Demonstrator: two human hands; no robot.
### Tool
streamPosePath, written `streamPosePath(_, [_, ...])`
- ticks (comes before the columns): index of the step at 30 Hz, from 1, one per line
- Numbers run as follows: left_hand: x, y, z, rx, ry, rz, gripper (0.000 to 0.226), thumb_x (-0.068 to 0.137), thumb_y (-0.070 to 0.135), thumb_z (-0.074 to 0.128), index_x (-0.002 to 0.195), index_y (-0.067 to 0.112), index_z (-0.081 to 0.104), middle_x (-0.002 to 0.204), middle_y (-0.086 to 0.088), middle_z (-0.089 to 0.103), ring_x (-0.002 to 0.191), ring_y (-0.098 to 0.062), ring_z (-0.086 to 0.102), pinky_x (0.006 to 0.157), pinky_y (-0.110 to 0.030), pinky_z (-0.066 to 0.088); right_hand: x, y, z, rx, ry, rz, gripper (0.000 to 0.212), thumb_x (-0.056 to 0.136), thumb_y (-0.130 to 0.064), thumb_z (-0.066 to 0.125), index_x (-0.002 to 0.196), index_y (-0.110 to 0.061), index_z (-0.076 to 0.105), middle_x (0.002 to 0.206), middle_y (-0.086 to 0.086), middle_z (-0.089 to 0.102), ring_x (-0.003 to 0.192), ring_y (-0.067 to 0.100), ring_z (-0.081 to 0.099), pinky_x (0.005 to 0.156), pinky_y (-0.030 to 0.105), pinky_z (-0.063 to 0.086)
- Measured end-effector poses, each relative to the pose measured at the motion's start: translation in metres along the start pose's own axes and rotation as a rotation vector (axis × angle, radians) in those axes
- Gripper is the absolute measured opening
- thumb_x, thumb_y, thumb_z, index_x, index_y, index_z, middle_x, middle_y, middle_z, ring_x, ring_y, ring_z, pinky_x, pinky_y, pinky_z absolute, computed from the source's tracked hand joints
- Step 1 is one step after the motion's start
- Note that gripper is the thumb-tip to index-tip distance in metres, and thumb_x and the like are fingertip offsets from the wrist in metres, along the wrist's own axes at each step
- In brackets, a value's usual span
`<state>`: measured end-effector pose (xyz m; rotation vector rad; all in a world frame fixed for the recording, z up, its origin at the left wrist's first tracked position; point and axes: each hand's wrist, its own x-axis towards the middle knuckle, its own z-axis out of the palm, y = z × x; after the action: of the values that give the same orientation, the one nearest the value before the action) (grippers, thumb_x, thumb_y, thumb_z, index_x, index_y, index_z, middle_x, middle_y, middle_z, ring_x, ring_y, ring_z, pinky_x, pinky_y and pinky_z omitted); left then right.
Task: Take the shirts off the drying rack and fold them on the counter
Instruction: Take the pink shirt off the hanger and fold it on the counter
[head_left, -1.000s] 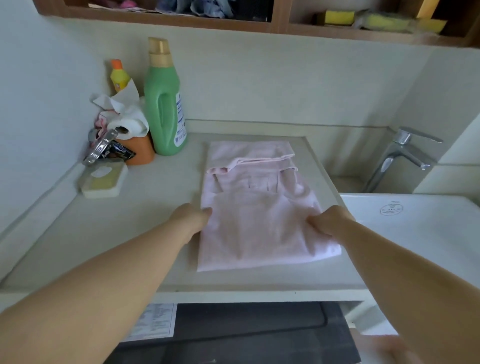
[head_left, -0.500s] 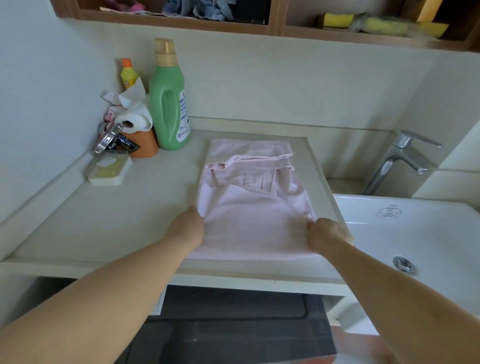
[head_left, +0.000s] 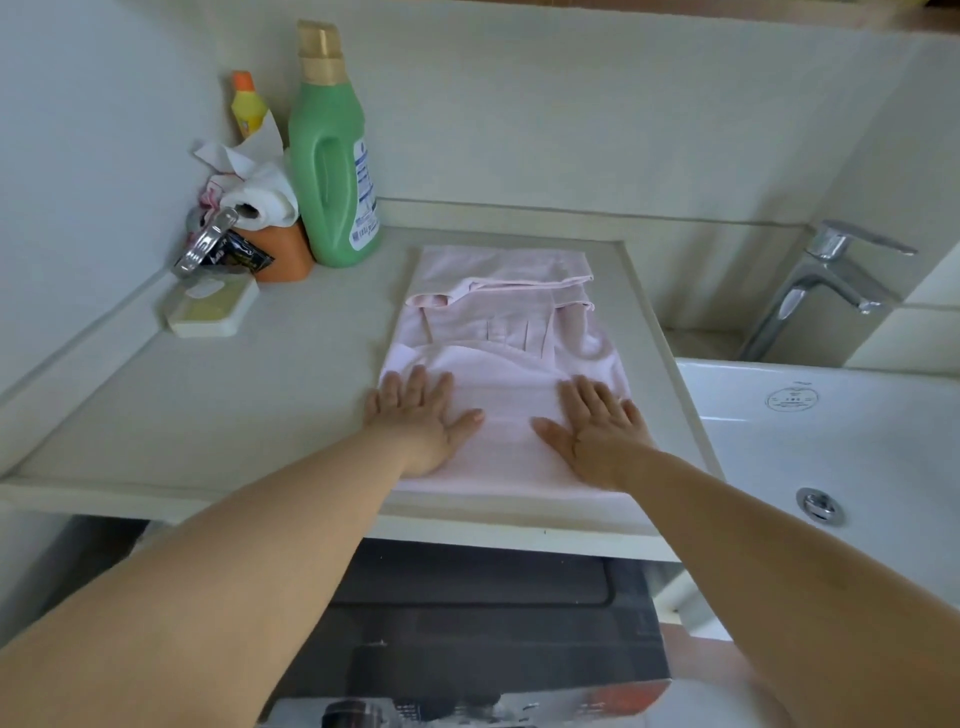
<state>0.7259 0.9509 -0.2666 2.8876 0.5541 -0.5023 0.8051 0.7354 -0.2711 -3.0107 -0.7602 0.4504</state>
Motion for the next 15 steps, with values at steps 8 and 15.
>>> streamPosePath(8, [-0.049, -0.034, -0.014, -0.127, 0.134, -0.023, 0.052, 0.09, 0.052, 0.043, 0.137, 0.028, 0.042, 0.146, -0.003, 0.031, 0.136, -0.029, 0.025, 0.111, -0.042, 0.028, -0.043, 0.008, -0.026, 0.281, 0.27, 0.058, 0.056, 0.092, -0.029, 0.049, 0.144, -0.019, 0.031, 0.155, 0.002, 0.023, 0.144, 0.023, 0.014, 0.116, 0.039, 0.018])
streamPosePath(15, [-0.071, -0.038, 0.004, -0.078, 0.15, 0.077, 0.051, 0.081, 0.013, 0.051, 0.129, 0.029, 0.046, 0.128, -0.003, 0.039, 0.118, -0.026, 0.037, 0.101, -0.035, 0.038, -0.068, 0.003, -0.02, 0.024, -0.019, -0.053, 0.06, 0.079, -0.021, 0.057, 0.134, -0.029, 0.035, 0.133, 0.003, 0.034, 0.123, 0.024, 0.036, 0.1, 0.036, 0.038])
